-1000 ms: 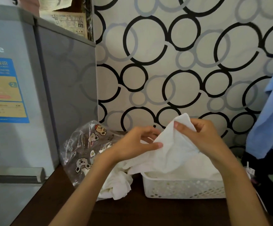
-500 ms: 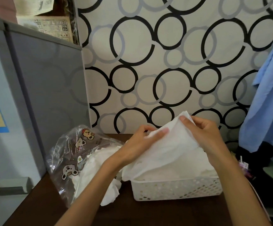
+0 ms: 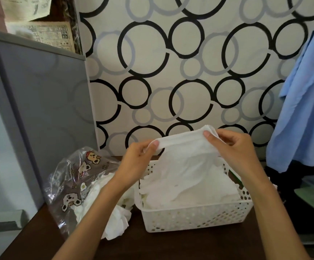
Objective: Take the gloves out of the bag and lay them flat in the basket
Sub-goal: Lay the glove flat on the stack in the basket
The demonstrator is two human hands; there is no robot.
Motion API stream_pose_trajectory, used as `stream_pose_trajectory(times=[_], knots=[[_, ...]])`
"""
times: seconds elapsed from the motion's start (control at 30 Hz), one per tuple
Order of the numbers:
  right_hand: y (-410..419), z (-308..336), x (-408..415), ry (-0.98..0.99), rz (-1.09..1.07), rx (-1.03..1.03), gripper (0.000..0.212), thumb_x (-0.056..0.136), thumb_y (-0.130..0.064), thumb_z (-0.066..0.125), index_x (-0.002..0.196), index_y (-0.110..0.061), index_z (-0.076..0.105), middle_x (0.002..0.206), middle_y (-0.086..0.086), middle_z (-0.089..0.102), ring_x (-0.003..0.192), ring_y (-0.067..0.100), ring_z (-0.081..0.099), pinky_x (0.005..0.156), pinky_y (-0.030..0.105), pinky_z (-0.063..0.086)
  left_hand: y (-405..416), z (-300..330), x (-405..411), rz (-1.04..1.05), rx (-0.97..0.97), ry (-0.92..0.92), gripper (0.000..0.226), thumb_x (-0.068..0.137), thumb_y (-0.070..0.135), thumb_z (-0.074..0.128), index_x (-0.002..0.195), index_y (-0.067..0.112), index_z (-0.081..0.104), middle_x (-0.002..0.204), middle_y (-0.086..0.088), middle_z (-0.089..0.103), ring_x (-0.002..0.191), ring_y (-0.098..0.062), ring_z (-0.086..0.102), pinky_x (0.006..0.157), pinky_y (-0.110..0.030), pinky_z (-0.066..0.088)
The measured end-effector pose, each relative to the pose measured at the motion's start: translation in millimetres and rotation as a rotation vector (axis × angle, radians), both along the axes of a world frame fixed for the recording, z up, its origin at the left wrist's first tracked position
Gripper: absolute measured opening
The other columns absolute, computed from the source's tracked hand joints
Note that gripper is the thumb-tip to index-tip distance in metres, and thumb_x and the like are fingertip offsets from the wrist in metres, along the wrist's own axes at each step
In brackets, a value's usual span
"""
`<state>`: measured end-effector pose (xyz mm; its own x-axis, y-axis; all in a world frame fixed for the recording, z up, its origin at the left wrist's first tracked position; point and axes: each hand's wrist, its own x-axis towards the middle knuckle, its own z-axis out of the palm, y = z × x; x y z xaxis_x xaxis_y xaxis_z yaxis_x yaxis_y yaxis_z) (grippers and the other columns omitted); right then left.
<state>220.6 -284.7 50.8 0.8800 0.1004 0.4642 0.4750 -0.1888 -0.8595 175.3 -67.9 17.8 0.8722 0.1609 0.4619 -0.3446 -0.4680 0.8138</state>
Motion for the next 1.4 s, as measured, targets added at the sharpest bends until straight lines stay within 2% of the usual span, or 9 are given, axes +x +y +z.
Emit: stream_pose_trajectory(times=[0.13, 0.3, 0.47, 0.57, 0.77, 0.93, 1.13, 1.3, 1.4], knots=[[17, 2, -9, -0.087, 0.064, 0.010, 0.016, 0.090, -0.029, 0.060, 0.094, -0.017, 0.071, 0.085, 0.001, 0.070, 0.082, 0.015, 0.065, 0.066, 0.016, 0.050, 1, -1, -10, 0.251, -0.065, -0.166, 0.024, 0.098, 0.031, 0.050, 0.093, 0.022, 0.071, 0.085, 0.006, 0.072, 0.080, -0.008, 0.068, 0.073, -0.029, 0.056], [48, 8, -35, -0.150, 0.099, 0.146, 0.017, 0.092, -0.031, 0.058, 0.079, -0.027, 0.067, 0.077, 0.012, 0.065, 0.065, 0.017, 0.053, 0.056, 0.029, 0.041, -8, 14, -33, 0.338, -0.338, -0.294, 0.027, 0.103, 0.030, 0.036, 0.086, 0.018, 0.054, 0.084, 0.002, 0.061, 0.075, -0.008, 0.060, 0.062, -0.020, 0.050], [65, 13, -58, 0.067, 0.223, 0.300, 0.017, 0.091, -0.034, 0.058, 0.077, -0.033, 0.068, 0.072, 0.018, 0.062, 0.065, 0.020, 0.052, 0.059, 0.033, 0.043, -9, 46, -42, 0.566, -0.158, -0.490, 0.030, 0.104, 0.029, 0.031, 0.076, 0.026, 0.041, 0.068, 0.009, 0.041, 0.055, 0.001, 0.039, 0.053, -0.015, 0.036], [55, 7, -40, 0.291, 0.231, 0.270, 0.023, 0.092, -0.029, 0.059, 0.070, -0.030, 0.067, 0.069, -0.005, 0.067, 0.068, 0.012, 0.060, 0.066, 0.032, 0.050, -3, 47, -26, 0.591, 0.050, -0.293, 0.031, 0.103, 0.033, 0.033, 0.075, 0.026, 0.043, 0.065, 0.010, 0.045, 0.055, -0.003, 0.040, 0.052, -0.024, 0.031], [10, -37, 26, 0.425, -0.013, -0.330, 0.011, 0.095, -0.026, 0.053, 0.098, -0.024, 0.063, 0.080, -0.005, 0.059, 0.069, 0.009, 0.050, 0.044, 0.017, 0.040, 1, -5, 49, 0.333, 0.489, 0.384, 0.031, 0.099, 0.038, 0.044, 0.076, 0.022, 0.057, 0.075, 0.002, 0.060, 0.082, -0.023, 0.060, 0.069, -0.031, 0.041], [-12, -56, 44, 0.299, -0.271, -0.453, 0.024, 0.091, -0.026, 0.060, 0.110, -0.013, 0.067, 0.098, 0.002, 0.061, 0.076, 0.018, 0.058, 0.063, 0.033, 0.054, -17, -19, 73, 0.341, 0.673, 0.296, 0.029, 0.091, 0.049, 0.056, 0.081, 0.022, 0.061, 0.072, 0.008, 0.059, 0.079, -0.015, 0.058, 0.067, -0.028, 0.041], [-15, -59, 43, 0.240, -0.412, -0.590, 0.036, 0.086, -0.035, 0.067, 0.118, -0.020, 0.061, 0.117, 0.009, 0.065, 0.107, 0.028, 0.059, 0.081, 0.031, 0.044, -20, -16, 72, 0.392, 0.659, 0.062, 0.026, 0.092, 0.042, 0.058, 0.110, 0.023, 0.063, 0.104, 0.008, 0.066, 0.095, -0.012, 0.061, 0.075, -0.028, 0.049], [-16, -42, 41, -0.011, -0.392, -0.609, 0.041, 0.080, -0.018, 0.074, 0.119, -0.019, 0.060, 0.114, 0.010, 0.059, 0.106, 0.025, 0.054, 0.081, 0.033, 0.045, -25, -12, 49, -0.152, 0.733, 0.110, 0.024, 0.098, 0.038, 0.047, 0.115, 0.030, 0.063, 0.122, 0.013, 0.060, 0.112, -0.005, 0.052, 0.091, -0.028, 0.043], [-1, -40, 37, 0.136, -0.081, -0.731, 0.038, 0.084, -0.019, 0.070, 0.119, -0.029, 0.059, 0.124, 0.003, 0.054, 0.109, 0.019, 0.050, 0.086, 0.029, 0.041, -29, -15, 46, -0.229, 0.814, 0.216, 0.012, 0.092, 0.037, 0.057, 0.101, 0.032, 0.064, 0.108, 0.018, 0.059, 0.096, -0.003, 0.054, 0.077, -0.026, 0.044]])
